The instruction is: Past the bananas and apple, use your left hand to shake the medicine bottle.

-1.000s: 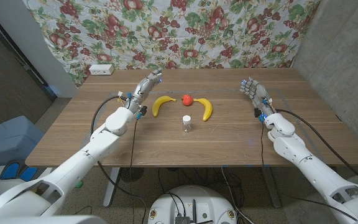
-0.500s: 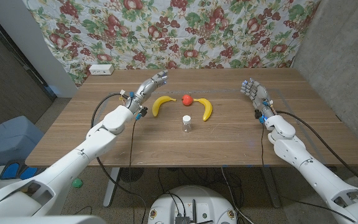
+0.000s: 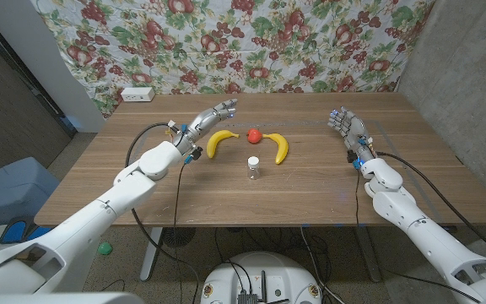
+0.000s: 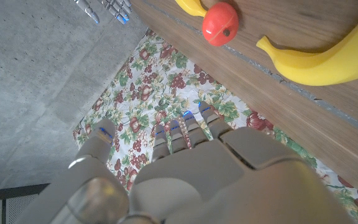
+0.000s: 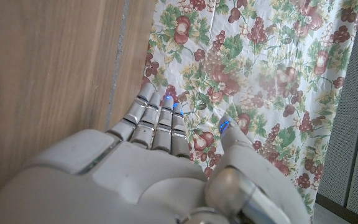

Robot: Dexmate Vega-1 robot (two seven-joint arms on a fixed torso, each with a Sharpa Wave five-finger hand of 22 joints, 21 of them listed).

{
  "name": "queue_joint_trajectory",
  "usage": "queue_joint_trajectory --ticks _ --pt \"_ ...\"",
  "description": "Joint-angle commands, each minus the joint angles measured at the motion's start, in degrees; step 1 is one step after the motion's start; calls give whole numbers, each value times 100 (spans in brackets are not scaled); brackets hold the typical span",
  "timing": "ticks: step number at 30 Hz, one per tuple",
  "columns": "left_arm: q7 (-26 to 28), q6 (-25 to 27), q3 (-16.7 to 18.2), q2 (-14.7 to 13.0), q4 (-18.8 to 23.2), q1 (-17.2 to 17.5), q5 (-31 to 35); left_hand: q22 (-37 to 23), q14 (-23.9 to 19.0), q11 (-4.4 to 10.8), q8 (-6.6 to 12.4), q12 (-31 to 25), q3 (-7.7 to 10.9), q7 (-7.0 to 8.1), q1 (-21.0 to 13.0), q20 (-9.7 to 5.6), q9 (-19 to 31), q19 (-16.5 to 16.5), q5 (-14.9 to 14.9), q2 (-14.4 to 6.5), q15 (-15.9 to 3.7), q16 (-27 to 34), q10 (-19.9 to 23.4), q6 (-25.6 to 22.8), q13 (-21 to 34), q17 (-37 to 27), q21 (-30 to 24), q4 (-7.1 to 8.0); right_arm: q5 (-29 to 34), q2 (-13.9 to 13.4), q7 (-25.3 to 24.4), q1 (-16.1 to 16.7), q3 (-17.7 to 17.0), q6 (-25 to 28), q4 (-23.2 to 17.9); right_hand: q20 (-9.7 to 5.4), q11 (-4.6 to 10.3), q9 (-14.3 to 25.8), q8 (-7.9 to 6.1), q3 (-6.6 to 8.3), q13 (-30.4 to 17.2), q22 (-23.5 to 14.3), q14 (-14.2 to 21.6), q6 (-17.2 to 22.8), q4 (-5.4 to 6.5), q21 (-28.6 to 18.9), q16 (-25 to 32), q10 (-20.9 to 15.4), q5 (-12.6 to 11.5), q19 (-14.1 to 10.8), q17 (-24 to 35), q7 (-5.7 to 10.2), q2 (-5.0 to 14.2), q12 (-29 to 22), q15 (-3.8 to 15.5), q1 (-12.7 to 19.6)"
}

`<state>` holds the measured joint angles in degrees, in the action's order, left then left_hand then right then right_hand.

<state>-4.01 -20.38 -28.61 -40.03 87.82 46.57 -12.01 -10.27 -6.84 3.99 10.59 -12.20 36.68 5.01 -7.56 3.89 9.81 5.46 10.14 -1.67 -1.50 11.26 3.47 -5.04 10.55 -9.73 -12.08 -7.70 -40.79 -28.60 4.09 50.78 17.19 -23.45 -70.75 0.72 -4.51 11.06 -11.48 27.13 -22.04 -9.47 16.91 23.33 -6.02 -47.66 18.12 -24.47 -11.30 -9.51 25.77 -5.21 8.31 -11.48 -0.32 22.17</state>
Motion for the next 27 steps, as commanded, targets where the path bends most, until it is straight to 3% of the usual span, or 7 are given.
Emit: queue_joint_trajectory --ticks 1,27 --pt "-12 83 -48 -217 372 115 309 -21 -49 12 25 -5 25 13 -33 1 26 42 -21 8 -21 12 45 -66 9 -31 -26 -47 -46 -32 53 106 -49 -89 -44 25 -1 18 -37 13 -11 -12 43 60 -33 17 28 -49 -26 -42 6 -2 15 -55 -10 -2" --pt "51 402 -57 -654 1063 366 1077 -20 -84 95 -2 23 66 51 -116 18 29 114 -1 -52 -57 -19 39 15 12 -32 -30 -160 -68 -142 19 454 -147 -234 -376 33 -1 23 -40 -10 35 -15 66 92 -75 94 53 -80 -36 -78 2 0 32 -69 -2 -28"
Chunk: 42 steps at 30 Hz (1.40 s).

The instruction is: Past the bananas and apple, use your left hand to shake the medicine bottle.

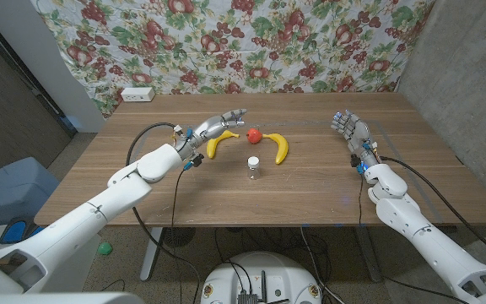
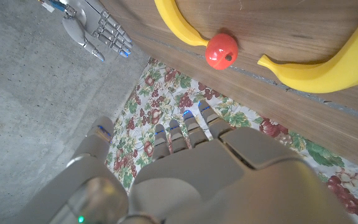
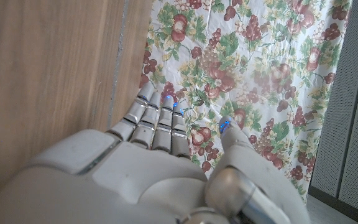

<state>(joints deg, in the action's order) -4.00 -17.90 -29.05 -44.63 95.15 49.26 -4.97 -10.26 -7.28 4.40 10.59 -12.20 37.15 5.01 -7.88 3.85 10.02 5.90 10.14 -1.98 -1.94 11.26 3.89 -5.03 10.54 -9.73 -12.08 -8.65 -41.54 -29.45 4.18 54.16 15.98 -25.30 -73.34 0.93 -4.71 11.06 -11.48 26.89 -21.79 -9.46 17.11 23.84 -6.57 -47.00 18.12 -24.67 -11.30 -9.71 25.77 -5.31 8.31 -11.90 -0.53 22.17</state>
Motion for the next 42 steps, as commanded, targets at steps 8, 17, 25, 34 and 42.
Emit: queue_joint_trajectory --ticks 8,17,25,34,42 --pt "13 216 -22 -278 494 117 551 -18 -50 62 14 35 54 67 -167 26 10 95 14 -33 -39 -26 -15 13 14 -33 -29 -126 -19 -74 9 210 -64 -100 -187 12 11 25 -38 7 25 -17 39 44 -38 59 56 -56 -40 -68 -2 11 36 -26 5 -32" --pt "-95 255 -58 -371 565 75 747 -17 -67 48 31 34 80 66 -239 25 11 175 21 -30 -59 -31 6 -4 15 -33 -49 -165 -22 -86 -25 317 -101 -164 -257 11 1 26 -37 2 40 -18 40 49 -53 87 61 -61 -44 -81 -4 19 40 -28 13 -36" --pt "-58 303 -105 -445 656 38 1146 -17 -112 100 37 40 105 67 -330 -2 13 277 27 -14 -102 -26 16 13 16 -33 -74 -200 -20 -85 -77 406 -135 -219 -326 12 2 27 -36 -4 53 -19 43 53 -66 114 67 -66 -46 -91 -7 17 44 -32 9 -42" --pt "62 502 -99 -497 842 114 1470 -18 -368 222 128 42 153 87 -640 14 22 603 44 107 -217 21 74 -118 20 -34 -151 -252 -19 -108 -134 511 -172 -243 -419 15 3 27 -36 -12 67 -20 42 59 -75 139 71 -75 -47 -103 -10 14 46 -36 5 -51" --pt "121 703 -109 -528 964 182 1654 -23 -741 271 205 24 177 118 -1072 -93 30 987 38 269 -418 58 219 -268 25 -35 -227 -251 -14 -119 -148 570 -180 -254 -451 18 -7 28 -36 -20 78 -21 43 65 -79 162 74 -78 -47 -112 -11 10 48 -38 3 -61"
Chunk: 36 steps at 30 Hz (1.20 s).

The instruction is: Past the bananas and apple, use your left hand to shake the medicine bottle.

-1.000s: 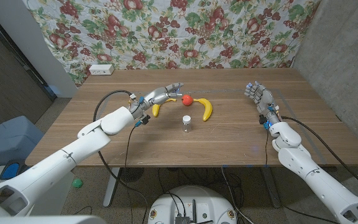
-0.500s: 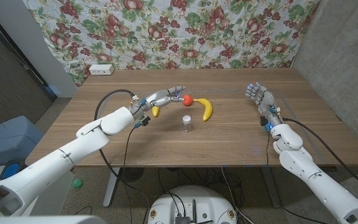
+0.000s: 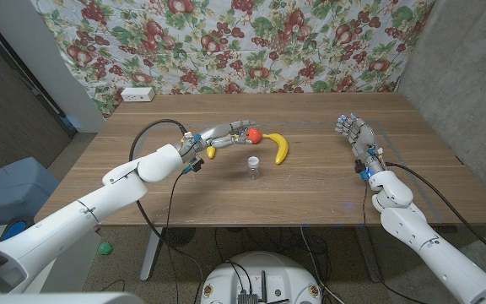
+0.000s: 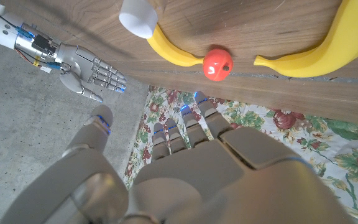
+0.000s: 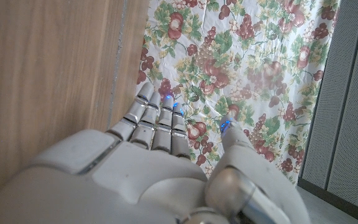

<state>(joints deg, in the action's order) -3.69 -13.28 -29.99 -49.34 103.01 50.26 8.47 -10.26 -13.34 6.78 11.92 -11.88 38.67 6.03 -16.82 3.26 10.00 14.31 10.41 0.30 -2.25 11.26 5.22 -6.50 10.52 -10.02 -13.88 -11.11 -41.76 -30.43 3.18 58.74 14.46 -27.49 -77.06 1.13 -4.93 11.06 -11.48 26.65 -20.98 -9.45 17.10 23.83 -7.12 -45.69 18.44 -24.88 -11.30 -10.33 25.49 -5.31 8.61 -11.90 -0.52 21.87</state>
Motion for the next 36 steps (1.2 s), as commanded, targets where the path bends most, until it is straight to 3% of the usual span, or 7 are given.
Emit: queue_joint_trajectory --ticks 1,10,18,25,36 --pt "85 252 -19 -60 183 85 316 -25 -163 42 87 -20 20 6 -230 -49 33 176 8 62 -404 53 136 -158 27 -6 -48 -1 -2 -16 -57 122 -34 -35 -90 0 18 28 -36 3 -2 -22 45 66 -24 32 43 -53 -47 -52 17 12 18 -37 2 -32" --pt "113 420 -68 -58 255 125 454 -26 -231 31 133 -30 -4 0 -415 -161 36 282 -5 143 -462 33 245 -288 28 -7 -55 2 26 -47 -73 162 -42 -40 -137 -2 13 29 -36 -5 13 -23 44 73 -29 63 47 -63 -49 -60 14 10 24 -42 -10 -45" --pt "27 568 -135 -60 312 110 501 -22 -286 94 161 -2 -183 59 -504 -322 44 426 -70 517 -549 9 286 -350 30 -10 -59 7 28 -74 -79 186 -58 -33 -167 0 12 30 -36 -10 21 -23 44 78 -33 81 50 -66 -49 -71 12 7 25 -44 5 -52" --pt "-46 753 -191 -58 357 108 508 -21 -295 108 169 -2 -236 56 -558 -331 46 485 -73 623 -565 -2 323 -366 31 -11 -63 12 26 -107 -73 221 -73 -26 -194 1 0 30 -36 -15 31 -24 49 84 -38 104 54 -74 -51 -79 10 8 27 -48 -2 -59" --pt "-47 836 -292 -37 334 70 602 -18 -390 155 245 1 -360 75 -830 -512 52 702 -30 833 -660 -7 446 -545 33 -8 -79 28 22 -136 -79 290 -100 -45 -249 4 9 31 -38 -25 45 -25 45 95 -44 137 56 -80 -51 -92 6 8 25 -52 0 -72"
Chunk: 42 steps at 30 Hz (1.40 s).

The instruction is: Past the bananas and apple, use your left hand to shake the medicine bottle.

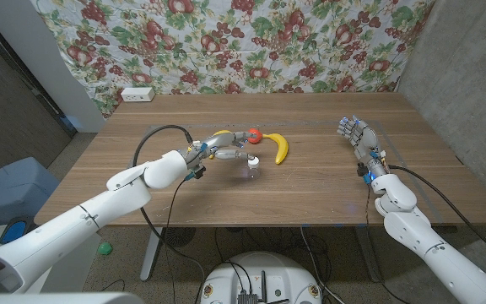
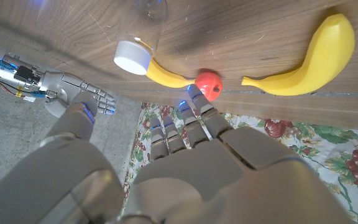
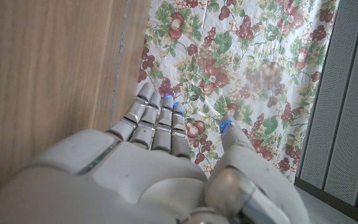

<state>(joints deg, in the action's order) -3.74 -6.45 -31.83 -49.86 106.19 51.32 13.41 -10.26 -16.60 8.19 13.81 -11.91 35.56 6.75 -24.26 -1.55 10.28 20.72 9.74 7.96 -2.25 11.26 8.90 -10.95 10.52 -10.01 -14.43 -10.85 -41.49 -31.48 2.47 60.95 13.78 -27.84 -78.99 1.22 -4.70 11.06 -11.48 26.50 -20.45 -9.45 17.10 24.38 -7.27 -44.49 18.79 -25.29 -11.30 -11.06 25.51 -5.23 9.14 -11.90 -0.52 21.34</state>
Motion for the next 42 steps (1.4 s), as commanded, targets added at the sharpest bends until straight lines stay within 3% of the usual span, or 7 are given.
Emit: queue_joint_trajectory --ticks 1,42 --pt "-54 177 -117 17 21 -41 115 -18 -68 17 60 5 -55 1 -101 -39 25 70 41 73 -663 -8 82 -108 34 -9 -25 3 -5 -32 -15 77 -34 -11 -63 -5 -10 31 -38 -11 -9 -25 50 42 -29 18 24 -39 -51 -20 4 -2 -28 -53 -1 -19" --pt "-184 802 -412 124 79 -124 169 -25 -336 34 81 13 -158 -101 -675 -56 33 306 116 -124 -713 16 317 -305 38 -10 -8 66 -134 -30 218 -37 -51 4 173 19 -30 32 -33 -41 37 -28 50 55 -47 142 33 -64 -56 -76 -16 -25 -25 -68 -26 -62"
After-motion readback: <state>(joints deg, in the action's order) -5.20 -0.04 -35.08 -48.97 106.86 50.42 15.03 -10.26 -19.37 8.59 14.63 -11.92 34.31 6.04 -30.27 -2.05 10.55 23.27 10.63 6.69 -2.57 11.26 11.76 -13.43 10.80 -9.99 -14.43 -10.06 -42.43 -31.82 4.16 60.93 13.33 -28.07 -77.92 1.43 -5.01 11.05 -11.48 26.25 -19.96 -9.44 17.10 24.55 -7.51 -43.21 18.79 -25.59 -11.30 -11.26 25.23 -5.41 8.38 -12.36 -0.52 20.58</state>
